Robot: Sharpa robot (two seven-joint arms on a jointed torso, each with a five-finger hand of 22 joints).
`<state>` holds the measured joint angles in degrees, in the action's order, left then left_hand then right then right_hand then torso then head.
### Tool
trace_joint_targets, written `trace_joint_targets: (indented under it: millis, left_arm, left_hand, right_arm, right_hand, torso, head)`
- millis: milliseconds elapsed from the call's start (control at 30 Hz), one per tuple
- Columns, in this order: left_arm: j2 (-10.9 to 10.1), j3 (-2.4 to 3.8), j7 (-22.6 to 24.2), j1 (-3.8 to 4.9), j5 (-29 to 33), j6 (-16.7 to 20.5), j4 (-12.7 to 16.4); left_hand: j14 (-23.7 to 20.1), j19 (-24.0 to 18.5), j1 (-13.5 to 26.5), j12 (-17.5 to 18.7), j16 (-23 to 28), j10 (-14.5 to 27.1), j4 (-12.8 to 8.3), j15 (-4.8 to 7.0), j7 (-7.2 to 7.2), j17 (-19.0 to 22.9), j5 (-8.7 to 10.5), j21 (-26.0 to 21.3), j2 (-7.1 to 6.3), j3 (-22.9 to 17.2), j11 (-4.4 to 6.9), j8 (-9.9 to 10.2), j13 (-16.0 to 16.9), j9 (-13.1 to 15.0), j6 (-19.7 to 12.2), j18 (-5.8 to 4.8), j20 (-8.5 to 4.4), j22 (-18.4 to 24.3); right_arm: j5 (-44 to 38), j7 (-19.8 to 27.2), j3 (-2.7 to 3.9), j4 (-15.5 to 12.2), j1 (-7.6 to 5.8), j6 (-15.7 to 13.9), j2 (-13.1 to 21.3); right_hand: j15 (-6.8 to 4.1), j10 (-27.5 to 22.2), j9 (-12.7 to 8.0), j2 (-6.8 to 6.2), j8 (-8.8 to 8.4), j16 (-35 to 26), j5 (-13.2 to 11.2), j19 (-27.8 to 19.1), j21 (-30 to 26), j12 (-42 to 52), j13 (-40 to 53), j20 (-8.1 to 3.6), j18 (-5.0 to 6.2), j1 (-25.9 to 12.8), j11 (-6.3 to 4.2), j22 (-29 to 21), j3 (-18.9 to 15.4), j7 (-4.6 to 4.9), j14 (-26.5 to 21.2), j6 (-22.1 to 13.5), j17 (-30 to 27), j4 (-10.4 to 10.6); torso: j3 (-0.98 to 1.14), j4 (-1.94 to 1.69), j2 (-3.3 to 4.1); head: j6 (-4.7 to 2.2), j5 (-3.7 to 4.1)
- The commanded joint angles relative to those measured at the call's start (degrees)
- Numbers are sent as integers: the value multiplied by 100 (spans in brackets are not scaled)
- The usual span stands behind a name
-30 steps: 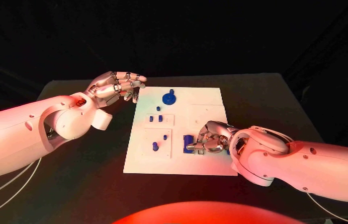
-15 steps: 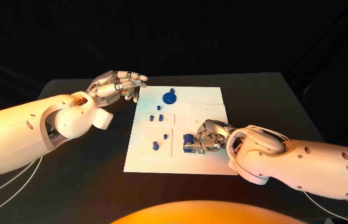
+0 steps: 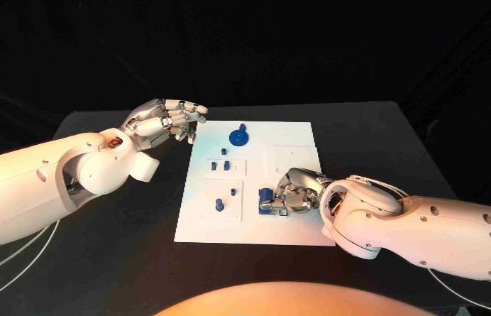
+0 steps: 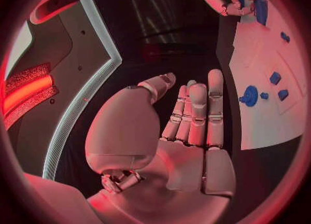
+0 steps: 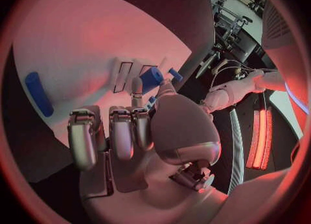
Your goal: Assemble the parts on the task board
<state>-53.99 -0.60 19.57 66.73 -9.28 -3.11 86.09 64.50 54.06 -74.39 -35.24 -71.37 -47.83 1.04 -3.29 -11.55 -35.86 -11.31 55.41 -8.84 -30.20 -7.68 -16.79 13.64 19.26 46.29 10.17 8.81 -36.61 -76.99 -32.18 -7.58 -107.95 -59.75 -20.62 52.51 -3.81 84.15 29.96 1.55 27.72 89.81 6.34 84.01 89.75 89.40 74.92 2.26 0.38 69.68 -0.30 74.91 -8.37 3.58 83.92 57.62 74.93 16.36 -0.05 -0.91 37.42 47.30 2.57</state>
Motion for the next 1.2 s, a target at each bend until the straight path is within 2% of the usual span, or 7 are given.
trace_joint_targets:
  millis: [33, 100, 267, 700, 1033, 1167, 1200]
  left_arm:
    - [1, 3, 29, 0, 13, -95, 13]
    - [-2, 3, 29, 0, 13, -95, 14]
    - [-15, 3, 27, 0, 13, -90, 15]
    - [-17, 3, 25, 0, 13, -91, 14]
    - [-18, 3, 32, 0, 13, -80, 14]
    - [-19, 3, 37, 0, 13, -76, 18]
    - [-18, 3, 39, 0, 14, -74, 19]
  left_hand:
    - [-39, 33, -48, -30, -24, 48, -3, -14, 5, 4, -6, -23, 29, -24, 1, -22, 9, 8, -33, 45, 8, 7]
    - [-39, 33, -48, -30, -24, 48, -3, -14, 5, 4, -6, -23, 29, -24, 1, -22, 9, 8, -33, 45, 8, 7]
    - [-39, 33, -48, -30, -24, 48, -3, -14, 5, 4, -6, -23, 29, -24, 1, -22, 9, 8, -33, 45, 8, 7]
    - [-39, 33, -48, -30, -24, 48, -3, -14, 5, 4, -6, -23, 29, -24, 1, -22, 9, 8, -33, 45, 8, 7]
    - [-39, 33, -48, -30, -24, 48, -3, -14, 5, 4, -6, -23, 29, -24, 1, -22, 9, 8, -33, 45, 8, 7]
    - [-55, 36, -56, -36, -16, 54, -1, -15, 3, 30, -5, -27, 33, -29, 0, -34, 9, 10, -34, 44, 6, 11]
    - [-55, 36, -56, -36, -16, 54, -1, -15, 3, 30, -5, -27, 33, -29, 0, -34, 9, 10, -34, 44, 6, 11]
  right_arm:
    - [-79, -30, -16, 49, 18, 202, 20]
    - [-119, -53, -16, 54, 18, 206, 29]
    - [-178, -85, -16, 57, 19, 188, 55]
    - [-173, -48, -16, 43, 23, 139, 49]
    - [34, 338, -10, -136, -10, -645, 425]
    - [254, 516, -7, -312, -72, -913, 732]
    - [295, 544, -7, -364, -85, -946, 851]
  right_hand:
    - [-48, 555, -19, -56, 16, 19, -170, 599, 25, 8, 1475, -36, -38, 272, -44, 1509, 52, -25, 608, -1, 1507, -36]
    - [-48, 554, -36, -87, 4, 19, -246, 599, 25, 6, 1474, -36, -38, 419, -46, 1509, 174, -24, 608, 0, 1507, -14]
    - [-58, 556, -72, -52, -25, 19, -117, 599, 25, 9, 1477, -44, -38, 675, -59, 1509, 360, -39, 608, 6, 1507, -16]
    - [-56, 557, -86, -84, -34, 19, -96, 599, 25, 11, 1478, -45, -38, 630, -51, 1509, 363, -27, 608, 16, 1507, 28]
    - [-2, 526, -158, -206, -168, 19, -201, 599, 25, -44, 1446, -10, -38, 471, 19, 1509, 394, 59, 608, -152, 1507, 23]
    - [39, 519, -200, -303, -256, 19, -212, 599, 25, -55, 1441, 24, -38, 503, 67, 1509, 452, 112, 608, -244, 1507, 16]
    - [52, 513, -209, -379, -273, 19, -223, 599, 25, -63, 1436, 38, -38, 522, 79, 1509, 484, 123, 608, -242, 1507, 16]
  torso:
    - [-7, 4, -1]
    - [-6, 1, 1]
    - [-1, -5, 4]
    - [-3, -4, 1]
    - [-4, 10, -8]
    - [-6, 16, -14]
    - [-7, 12, -9]
  head:
    - [7, 5]
    - [15, 7]
    - [10, 5]
    - [5, 20]
    - [-13, 43]
    - [-22, 73]
    - [-33, 90]
